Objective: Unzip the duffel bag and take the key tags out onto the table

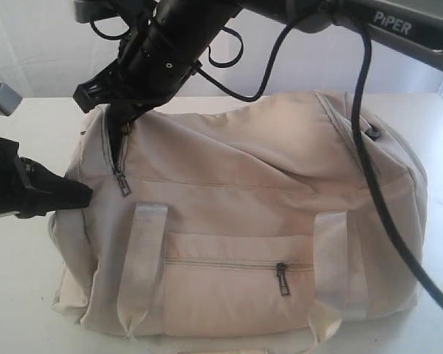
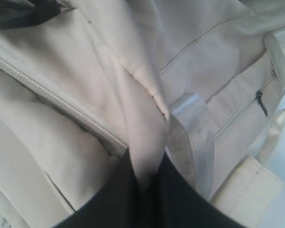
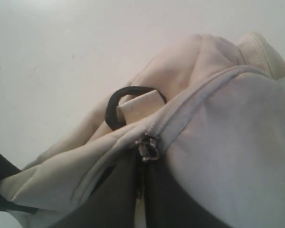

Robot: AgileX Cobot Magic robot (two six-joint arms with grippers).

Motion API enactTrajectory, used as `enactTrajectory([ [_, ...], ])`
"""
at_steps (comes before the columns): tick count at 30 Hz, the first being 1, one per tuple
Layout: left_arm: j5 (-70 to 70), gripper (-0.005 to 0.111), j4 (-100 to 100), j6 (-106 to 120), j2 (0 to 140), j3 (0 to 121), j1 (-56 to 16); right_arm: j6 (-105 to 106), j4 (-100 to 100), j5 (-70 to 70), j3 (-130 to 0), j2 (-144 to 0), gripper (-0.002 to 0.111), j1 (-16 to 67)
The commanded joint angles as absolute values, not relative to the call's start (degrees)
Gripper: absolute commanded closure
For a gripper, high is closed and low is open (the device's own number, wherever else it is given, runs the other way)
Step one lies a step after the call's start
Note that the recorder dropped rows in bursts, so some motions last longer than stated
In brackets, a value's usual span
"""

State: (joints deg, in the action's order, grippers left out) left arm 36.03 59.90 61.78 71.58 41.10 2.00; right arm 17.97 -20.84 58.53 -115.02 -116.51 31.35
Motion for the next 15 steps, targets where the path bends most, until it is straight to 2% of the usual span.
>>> enactTrajectory([
  [1, 43.11, 0.107, 58.09, 61.42, 70.97, 40.66, 1.60, 17.67, -21.49, 55.62, -117.54, -117.55, 0.108, 28.40],
  [6, 42.27, 0.107, 58.07, 61.42, 70.97, 40.66, 1.60, 18.05, -21.95, 69.96, -119.29, -117.42, 0.108, 27.99],
  [9, 42.00, 0.107, 58.07, 61.42, 70.97, 40.66, 1.60, 18.16, -21.79, 69.96, -119.98, -117.14, 0.108, 27.99],
  [11, 42.00, 0.107, 58.07, 61.42, 70.97, 40.66, 1.60, 18.25, -21.79, 69.96, -119.98, -117.14, 0.098, 27.99],
  [14, 42.00, 0.107, 58.07, 61.42, 70.97, 40.66, 1.60, 18.15, -21.53, 69.96, -119.98, -117.14, 0.070, 27.99],
  [15, 42.00, 0.107, 58.07, 61.42, 70.97, 40.66, 1.60, 17.93, -21.01, 69.96, -119.98, -117.04, 0.067, 27.99],
])
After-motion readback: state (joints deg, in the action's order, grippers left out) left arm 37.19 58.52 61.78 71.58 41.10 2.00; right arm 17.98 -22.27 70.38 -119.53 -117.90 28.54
